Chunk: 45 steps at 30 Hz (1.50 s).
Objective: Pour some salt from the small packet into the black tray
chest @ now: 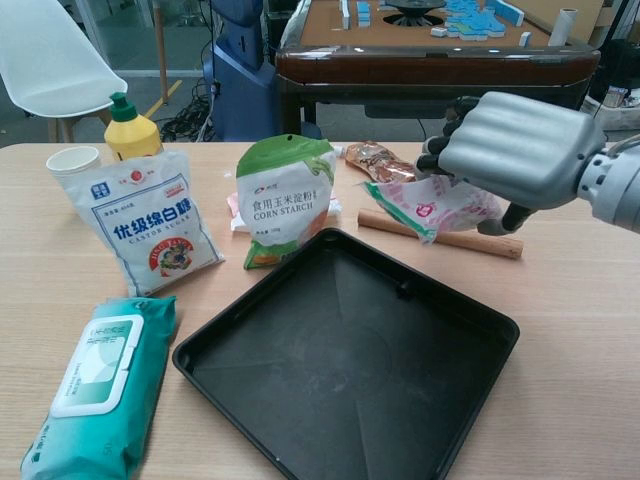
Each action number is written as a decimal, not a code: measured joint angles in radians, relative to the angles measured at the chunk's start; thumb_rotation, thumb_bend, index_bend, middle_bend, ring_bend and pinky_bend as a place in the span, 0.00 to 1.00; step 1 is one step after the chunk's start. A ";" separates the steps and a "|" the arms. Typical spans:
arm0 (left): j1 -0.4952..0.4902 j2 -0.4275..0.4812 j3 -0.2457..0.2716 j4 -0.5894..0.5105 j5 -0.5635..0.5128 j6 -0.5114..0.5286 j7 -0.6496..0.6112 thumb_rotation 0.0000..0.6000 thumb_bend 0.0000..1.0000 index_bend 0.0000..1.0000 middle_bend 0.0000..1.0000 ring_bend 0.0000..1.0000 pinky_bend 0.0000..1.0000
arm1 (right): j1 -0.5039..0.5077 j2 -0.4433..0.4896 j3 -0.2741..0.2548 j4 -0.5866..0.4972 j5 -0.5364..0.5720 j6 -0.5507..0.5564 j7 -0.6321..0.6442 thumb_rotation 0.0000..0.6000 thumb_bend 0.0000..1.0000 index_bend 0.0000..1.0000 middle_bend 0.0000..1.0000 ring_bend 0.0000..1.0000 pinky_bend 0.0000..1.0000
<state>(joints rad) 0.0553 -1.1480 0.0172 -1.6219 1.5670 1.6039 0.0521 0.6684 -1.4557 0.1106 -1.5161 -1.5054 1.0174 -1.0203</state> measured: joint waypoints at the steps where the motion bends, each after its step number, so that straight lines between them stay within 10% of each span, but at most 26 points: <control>1: 0.000 0.000 0.000 0.001 0.000 0.000 -0.002 1.00 0.20 0.10 0.11 0.16 0.09 | 0.005 -0.011 -0.003 0.010 -0.002 -0.001 -0.029 1.00 0.44 0.52 0.45 0.34 0.18; 45: -0.003 -0.002 0.001 0.025 -0.015 -0.021 -0.036 1.00 0.20 0.10 0.11 0.16 0.09 | 0.009 -0.227 -0.051 0.315 -0.145 0.104 -0.423 1.00 0.44 0.55 0.46 0.34 0.14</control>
<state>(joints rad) 0.0521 -1.1500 0.0177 -1.5967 1.5521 1.5825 0.0158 0.6775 -1.6825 0.0601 -1.2007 -1.6502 1.1209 -1.4430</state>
